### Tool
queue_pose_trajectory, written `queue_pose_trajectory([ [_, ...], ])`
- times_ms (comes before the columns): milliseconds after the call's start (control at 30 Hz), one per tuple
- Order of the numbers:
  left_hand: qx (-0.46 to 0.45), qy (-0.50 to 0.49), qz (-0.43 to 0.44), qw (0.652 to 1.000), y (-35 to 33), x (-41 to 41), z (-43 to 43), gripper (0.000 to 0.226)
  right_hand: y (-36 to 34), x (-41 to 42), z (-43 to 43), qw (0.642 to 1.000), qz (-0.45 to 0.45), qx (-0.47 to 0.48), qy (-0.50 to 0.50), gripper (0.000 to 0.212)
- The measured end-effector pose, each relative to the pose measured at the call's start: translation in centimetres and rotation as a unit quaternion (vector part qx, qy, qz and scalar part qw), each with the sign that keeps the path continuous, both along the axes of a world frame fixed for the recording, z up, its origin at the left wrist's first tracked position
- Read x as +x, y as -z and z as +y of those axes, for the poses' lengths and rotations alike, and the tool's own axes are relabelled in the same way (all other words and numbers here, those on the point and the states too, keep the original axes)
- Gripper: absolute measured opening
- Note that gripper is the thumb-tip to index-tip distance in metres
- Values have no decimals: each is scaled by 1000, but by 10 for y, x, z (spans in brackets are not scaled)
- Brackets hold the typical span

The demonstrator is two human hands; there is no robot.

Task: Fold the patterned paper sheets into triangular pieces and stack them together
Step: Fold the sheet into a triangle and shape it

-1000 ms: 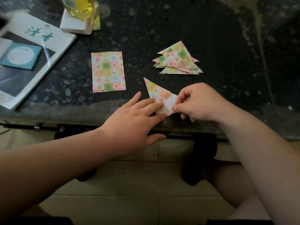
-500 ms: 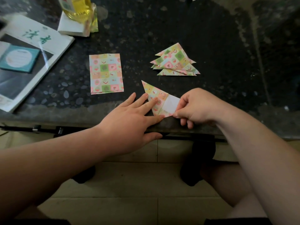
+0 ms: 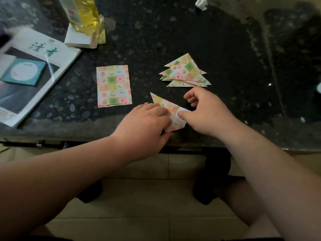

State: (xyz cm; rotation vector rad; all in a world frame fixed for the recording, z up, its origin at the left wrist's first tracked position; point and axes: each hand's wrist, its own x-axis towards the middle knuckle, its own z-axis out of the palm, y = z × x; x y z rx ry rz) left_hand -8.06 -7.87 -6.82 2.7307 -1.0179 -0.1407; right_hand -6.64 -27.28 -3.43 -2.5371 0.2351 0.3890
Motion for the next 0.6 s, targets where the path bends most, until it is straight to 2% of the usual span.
queue_pose_trajectory([
  [67, 4, -10, 4, 1000, 1, 2, -4, 35, 3, 2, 5, 999, 17, 7, 32, 48],
  [200, -16, -8, -12, 1000, 3, 4, -7, 42, 7, 10, 9, 995, 57, 37, 67, 34],
  [300, -19, -7, -9, 1000, 1, 6, -5, 48, 8, 9, 6, 991, 83, 55, 86, 34],
  [367, -23, 15, -10, 1000, 3, 5, 1, 51, 6, 4, 4, 981, 95, 109, 128, 34],
  [400, -30, 25, -9, 999, 4, 3, 4, 51, 5, 2, 4, 967, 103, 159, 168, 33],
  [500, -79, 35, -14, 996, 9, -2, 9, 41, -1, -7, 7, 892, 130, 329, 280, 28],
  [600, -137, 48, -59, 988, 12, -3, 11, 28, -3, -14, 9, 833, 135, 423, 331, 25],
])
